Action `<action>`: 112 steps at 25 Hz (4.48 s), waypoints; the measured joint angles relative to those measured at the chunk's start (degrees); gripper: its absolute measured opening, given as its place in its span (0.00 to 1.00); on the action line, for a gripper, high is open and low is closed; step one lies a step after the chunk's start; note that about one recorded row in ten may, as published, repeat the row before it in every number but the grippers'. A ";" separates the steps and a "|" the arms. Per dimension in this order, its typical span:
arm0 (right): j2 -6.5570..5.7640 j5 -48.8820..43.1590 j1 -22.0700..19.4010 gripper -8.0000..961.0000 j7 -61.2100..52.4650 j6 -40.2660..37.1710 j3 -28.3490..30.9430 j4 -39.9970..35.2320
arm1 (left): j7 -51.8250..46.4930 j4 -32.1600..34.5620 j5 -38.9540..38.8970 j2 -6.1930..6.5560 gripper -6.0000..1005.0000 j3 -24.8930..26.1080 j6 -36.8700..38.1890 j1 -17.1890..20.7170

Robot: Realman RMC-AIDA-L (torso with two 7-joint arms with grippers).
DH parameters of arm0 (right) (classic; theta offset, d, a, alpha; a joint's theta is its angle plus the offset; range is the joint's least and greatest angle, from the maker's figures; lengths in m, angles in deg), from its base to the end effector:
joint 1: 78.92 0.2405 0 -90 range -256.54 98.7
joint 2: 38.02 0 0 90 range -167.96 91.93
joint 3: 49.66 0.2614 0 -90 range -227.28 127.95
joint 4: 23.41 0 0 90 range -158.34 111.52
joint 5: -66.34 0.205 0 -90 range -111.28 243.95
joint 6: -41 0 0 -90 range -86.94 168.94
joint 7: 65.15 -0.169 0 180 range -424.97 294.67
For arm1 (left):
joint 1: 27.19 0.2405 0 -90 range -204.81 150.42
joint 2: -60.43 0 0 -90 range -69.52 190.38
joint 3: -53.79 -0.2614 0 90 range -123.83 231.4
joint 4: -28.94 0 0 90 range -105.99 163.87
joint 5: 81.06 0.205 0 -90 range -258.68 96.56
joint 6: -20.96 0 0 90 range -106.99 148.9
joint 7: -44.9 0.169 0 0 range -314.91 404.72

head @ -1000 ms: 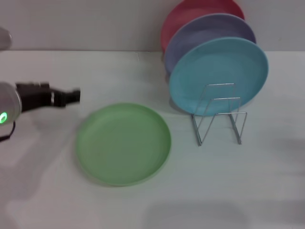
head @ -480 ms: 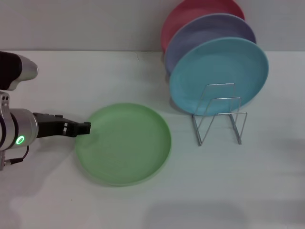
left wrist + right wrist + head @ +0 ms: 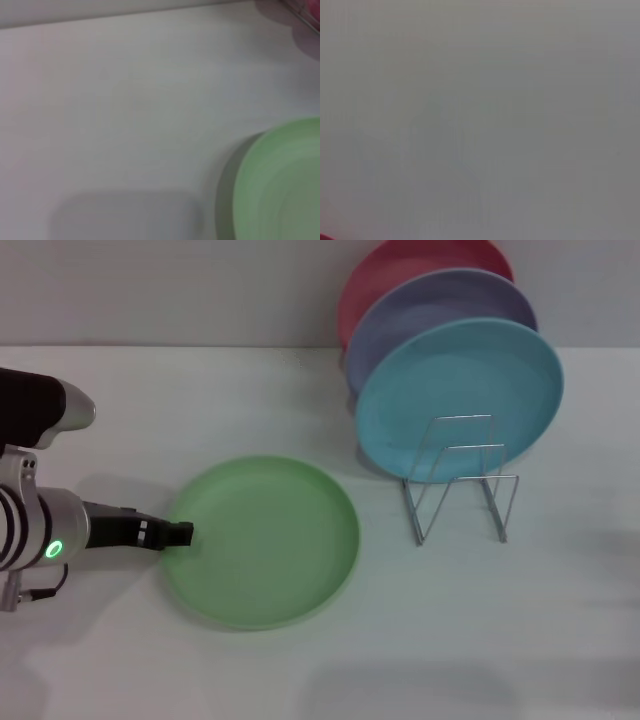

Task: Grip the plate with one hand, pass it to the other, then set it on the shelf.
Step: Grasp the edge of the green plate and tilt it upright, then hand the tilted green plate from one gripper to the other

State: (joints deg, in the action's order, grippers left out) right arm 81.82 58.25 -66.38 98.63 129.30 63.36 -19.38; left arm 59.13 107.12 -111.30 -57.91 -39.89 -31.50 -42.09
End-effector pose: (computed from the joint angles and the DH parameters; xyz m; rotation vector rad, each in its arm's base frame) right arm 0.3743 0.2640 0.0547 -1.2893 0.4548 0.7803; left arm -0.2631 0.3523 -0.0423 -2.1419 -1.1422 0.0980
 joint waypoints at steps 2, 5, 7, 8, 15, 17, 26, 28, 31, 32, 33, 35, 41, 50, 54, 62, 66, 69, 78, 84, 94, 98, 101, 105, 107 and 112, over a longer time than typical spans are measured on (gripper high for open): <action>-0.01 0.00 -0.02 0.84 0.01 0.00 0.00 0.02 | -0.04 -0.42 -0.03 0.01 0.78 0.02 -0.25 -0.23; -0.02 0.00 -0.12 0.84 0.03 -0.02 0.00 0.02 | -0.21 -0.84 -0.06 0.03 0.76 0.06 -0.60 -0.53; -0.02 0.00 -0.18 0.84 0.04 -0.06 0.00 0.02 | -0.30 -1.06 -0.08 0.04 0.75 0.10 -1.08 -0.79; -0.01 0.00 -0.20 0.84 0.04 -0.07 0.00 0.02 | -0.33 -1.09 -0.08 0.04 0.75 0.11 -1.30 -0.87; 0.02 0.00 -0.33 0.84 0.05 0.00 0.01 -0.05 | -0.01 -2.42 -0.09 0.16 0.70 0.30 -4.07 -2.65; 0.03 0.00 -0.38 0.84 0.05 0.10 0.00 -0.07 | 0.01 -2.51 -0.09 0.17 0.69 0.47 -4.62 -2.90; 0.05 0.00 -0.60 0.85 0.06 0.42 0.01 -0.17 | 0.64 -2.01 -0.20 0.07 0.50 0.00 -4.97 -2.58; 0.05 0.00 -0.64 0.85 0.05 0.50 -0.01 -0.17 | 0.64 -1.61 -0.29 0.04 0.47 -0.11 -5.09 -2.41; 0.05 0.00 -0.73 0.85 0.05 0.64 -0.08 -0.17 | 0.65 -1.20 -0.27 0.04 0.41 -0.17 -5.15 -2.25; 0.05 0.00 -0.74 0.85 0.05 0.67 -0.09 -0.17 | 0.66 -1.09 -0.27 0.04 0.38 -0.17 -5.17 -2.22; 0.05 0.00 -0.77 0.84 0.05 0.67 -0.09 -0.17 | 0.66 -0.98 -0.26 0.05 0.36 -0.18 -5.19 -2.21; 0.05 0.00 -0.85 0.84 0.05 0.71 -0.09 -0.16 | 0.71 -0.82 -0.25 0.05 0.31 -0.21 -5.21 -2.21; 0.05 0.00 -0.94 0.84 0.05 0.77 -0.17 -0.17 | 1.41 -0.58 -0.22 0.03 0.26 -0.27 -5.21 -2.21; 0.04 0.00 -0.95 0.84 0.05 1.18 -0.22 -0.16 | 2.49 1.05 -0.20 0.05 0.17 -0.45 -5.22 -1.96; 0.05 0.00 -0.94 0.84 -0.03 2.66 -0.72 -0.14 | 3.97 3.68 -0.22 0.10 0.12 -0.41 -5.21 -1.49; 0.05 0.00 -0.98 0.84 -1.89 11.13 -3.62 0.97 | 6.07 10.17 -0.65 0.11 0.07 0.04 -5.01 -0.13; -0.69 0.01 -1.73 0.84 -12.22 10.98 -9.46 8.59 | 6.56 14.99 -0.66 0.17 0.05 0.37 -4.53 0.83; -1.22 -3.65 -2.39 0.84 -18.50 1.42 -13.59 22.68 | 7.01 17.77 -0.25 0.15 0.04 0.46 -3.78 1.35; -1.83 -47.91 -1.35 0.84 -63.17 -41.23 -13.52 68.00 | 7.63 21.00 -0.12 0.13 0.04 0.11 1.77 2.79; -4.09 -100.90 9.81 0.85 -121.74 -37.84 -12.65 87.63 | 8.20 21.10 -0.08 0.07 0.04 -0.14 3.87 3.47; -3.51 -121.96 25.22 0.83 -141.47 -26.19 -13.40 78.40 | 8.20 21.10 -0.08 0.04 0.04 -0.18 3.94 3.47; -3.40 -122.22 27.17 0.82 -140.00 -25.85 -14.09 75.27 | 8.20 21.13 -0.09 0.05 0.04 -0.18 3.94 3.42; -3.19 -123.42 28.39 0.82 -139.04 -26.08 -14.95 73.18 | 8.19 21.16 -0.09 0.11 0.04 -0.18 3.94 3.44; -3.02 -123.84 29.83 0.81 -138.09 -26.36 -15.95 70.71 | 8.93 21.19 -0.48 0.13 0.04 -0.17 3.94 3.47; -3.02 -123.98 30.54 0.80 -137.61 -27.14 -17.14 69.27 | 9.17 21.20 -0.57 0.13 0.04 -0.17 3.94 3.47; -3.03 -124.28 31.60 0.79 -137.10 -27.68 -18.29 67.57 | 9.56 21.22 -0.61 0.14 0.04 -0.18 3.88 3.51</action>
State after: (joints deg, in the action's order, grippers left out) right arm 78.79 -66.03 -34.78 -38.47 101.61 45.06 48.19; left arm 68.69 128.34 -111.90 -57.77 -40.07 -27.62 -38.58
